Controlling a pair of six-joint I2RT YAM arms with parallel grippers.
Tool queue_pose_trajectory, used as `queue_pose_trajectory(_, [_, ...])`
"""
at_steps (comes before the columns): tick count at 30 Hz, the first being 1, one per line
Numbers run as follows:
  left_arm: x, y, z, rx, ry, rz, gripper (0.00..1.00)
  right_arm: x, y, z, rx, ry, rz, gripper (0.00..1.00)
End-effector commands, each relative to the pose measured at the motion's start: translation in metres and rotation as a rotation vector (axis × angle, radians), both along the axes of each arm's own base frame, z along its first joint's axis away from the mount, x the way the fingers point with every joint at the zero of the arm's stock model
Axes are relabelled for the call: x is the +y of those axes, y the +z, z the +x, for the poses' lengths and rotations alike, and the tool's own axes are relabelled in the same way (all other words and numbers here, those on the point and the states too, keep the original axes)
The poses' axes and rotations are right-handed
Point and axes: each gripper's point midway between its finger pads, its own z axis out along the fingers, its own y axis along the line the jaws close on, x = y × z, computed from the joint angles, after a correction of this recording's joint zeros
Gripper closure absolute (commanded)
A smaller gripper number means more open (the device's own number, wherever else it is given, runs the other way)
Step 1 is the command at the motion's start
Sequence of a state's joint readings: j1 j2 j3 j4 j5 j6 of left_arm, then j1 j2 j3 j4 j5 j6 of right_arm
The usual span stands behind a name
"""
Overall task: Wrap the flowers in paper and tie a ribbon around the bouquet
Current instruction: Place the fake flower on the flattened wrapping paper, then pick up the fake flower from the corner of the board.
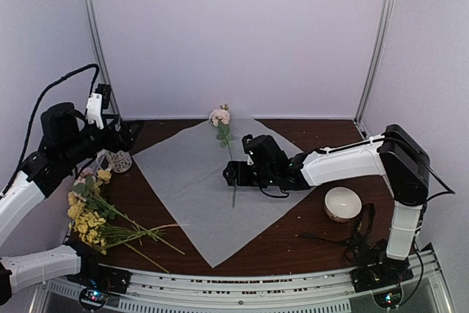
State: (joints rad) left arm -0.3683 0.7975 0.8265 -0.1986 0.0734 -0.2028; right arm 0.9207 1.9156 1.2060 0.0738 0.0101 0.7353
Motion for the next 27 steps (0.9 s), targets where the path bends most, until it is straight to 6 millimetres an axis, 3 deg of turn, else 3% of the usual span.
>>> queue_pose_trajectory(1, [0.023, -0.005, 0.013, 0.066, 0.158, 0.019, 0.02, 0.055, 0.077, -0.038, -0.349, 0.317, -0.141, 0.16])
queue_pose_trajectory(3, [0.032, -0.015, 0.016, 0.139, 0.216, 0.055, 0.02, 0.092, 0.072, -0.072, -0.366, 0.535, -0.199, 0.17])
queue_pose_trajectory(6, [0.041, -0.017, 0.016, 0.197, 0.266, 0.086, 0.02, 0.129, 0.049, -0.12, -0.307, 0.763, -0.29, 0.23])
queue_pose_trajectory(11, [0.049, -0.022, 0.019, 0.229, 0.304, 0.142, 0.02, 0.153, 0.013, -0.174, -0.269, 0.972, -0.463, 0.24])
queue_pose_trajectory(17, [0.042, -0.042, 0.029, 0.292, 0.277, 0.185, 0.02, 0.162, -0.022, -0.191, -0.19, 1.095, -0.652, 0.22])
queue_pose_trajectory(24, [0.039, -0.056, 0.038, 0.328, 0.258, 0.245, 0.02, 0.181, -0.054, -0.195, -0.225, 1.099, -0.663, 0.24])
queue_pose_trajectory(27, [0.046, -0.057, 0.038, 0.33, 0.273, 0.258, 0.02, 0.188, -0.052, -0.195, -0.235, 1.101, -0.645, 0.29])
